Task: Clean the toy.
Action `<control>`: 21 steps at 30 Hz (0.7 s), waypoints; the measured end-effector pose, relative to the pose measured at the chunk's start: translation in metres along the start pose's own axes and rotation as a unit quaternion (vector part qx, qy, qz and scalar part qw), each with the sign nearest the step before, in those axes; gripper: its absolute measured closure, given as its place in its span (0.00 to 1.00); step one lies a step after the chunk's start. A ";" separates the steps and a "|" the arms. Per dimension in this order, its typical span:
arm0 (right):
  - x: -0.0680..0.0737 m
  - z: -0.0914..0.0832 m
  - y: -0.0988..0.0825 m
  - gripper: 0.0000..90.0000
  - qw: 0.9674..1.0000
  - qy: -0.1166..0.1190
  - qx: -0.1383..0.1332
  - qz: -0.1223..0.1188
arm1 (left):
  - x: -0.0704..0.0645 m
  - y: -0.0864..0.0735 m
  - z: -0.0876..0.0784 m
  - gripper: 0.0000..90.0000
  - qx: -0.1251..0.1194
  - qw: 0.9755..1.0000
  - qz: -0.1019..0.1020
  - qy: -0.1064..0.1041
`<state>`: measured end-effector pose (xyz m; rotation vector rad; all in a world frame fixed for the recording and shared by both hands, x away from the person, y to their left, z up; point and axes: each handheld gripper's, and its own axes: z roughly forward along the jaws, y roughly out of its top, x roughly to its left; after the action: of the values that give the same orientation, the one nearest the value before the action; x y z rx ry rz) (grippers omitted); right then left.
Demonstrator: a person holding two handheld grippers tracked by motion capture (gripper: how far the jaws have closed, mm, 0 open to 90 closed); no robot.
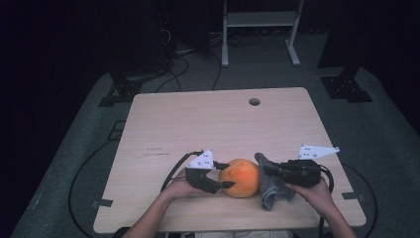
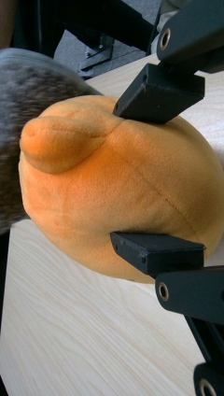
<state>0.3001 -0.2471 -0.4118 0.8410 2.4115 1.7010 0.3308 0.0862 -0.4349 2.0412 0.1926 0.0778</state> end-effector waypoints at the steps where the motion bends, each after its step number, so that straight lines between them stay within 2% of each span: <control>1: -0.001 0.003 -0.002 0.87 1.000 -0.002 0.006 0.000 | 0.001 -0.001 -0.001 0.43 0.000 1.000 -0.005 0.001; 3: -0.006 0.005 -0.012 0.87 1.000 -0.009 0.016 0.011 | 0.003 -0.002 -0.002 0.43 -0.003 1.000 -0.013 0.001; 5: -0.011 -0.001 -0.022 0.87 0.998 -0.035 0.042 0.018 | 0.007 -0.003 -0.003 0.43 -0.005 1.000 -0.023 0.003; 7: -0.011 -0.004 -0.022 0.87 0.998 -0.037 0.036 0.018 | 0.009 -0.003 -0.003 0.43 -0.008 0.999 -0.032 0.002; 8: -0.009 -0.006 -0.020 0.87 0.999 -0.034 0.024 0.020 | 0.009 -0.003 -0.003 0.43 -0.009 0.999 -0.032 0.002; 11: 0.002 -0.007 -0.005 0.87 1.000 -0.023 -0.002 -0.004 | 0.007 0.000 0.001 0.43 -0.009 1.000 -0.030 0.007; 12: 0.009 -0.001 0.005 0.87 1.000 -0.016 -0.011 -0.020 | 0.006 0.001 0.002 0.44 -0.008 0.999 -0.032 0.009; 13: 0.009 -0.001 0.005 0.87 1.000 -0.016 -0.011 -0.020 | 0.006 0.001 0.003 0.44 -0.010 0.999 -0.034 0.011; 15: 0.017 0.011 0.014 0.87 0.999 -0.011 -0.022 -0.042 | 0.008 0.002 0.004 0.44 -0.018 0.998 -0.049 0.021; 18: 0.019 0.018 0.021 0.87 0.998 -0.007 -0.027 -0.048 | 0.011 0.001 0.005 0.44 -0.028 0.996 -0.076 0.027; 21: 0.018 0.032 0.026 0.88 0.998 -0.020 -0.009 -0.061 | 0.013 0.002 0.004 0.45 -0.028 0.995 -0.088 0.033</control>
<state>0.3061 -0.2055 -0.3961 0.7019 2.3641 1.6437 0.3445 0.0841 -0.4357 1.9590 0.4056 0.0409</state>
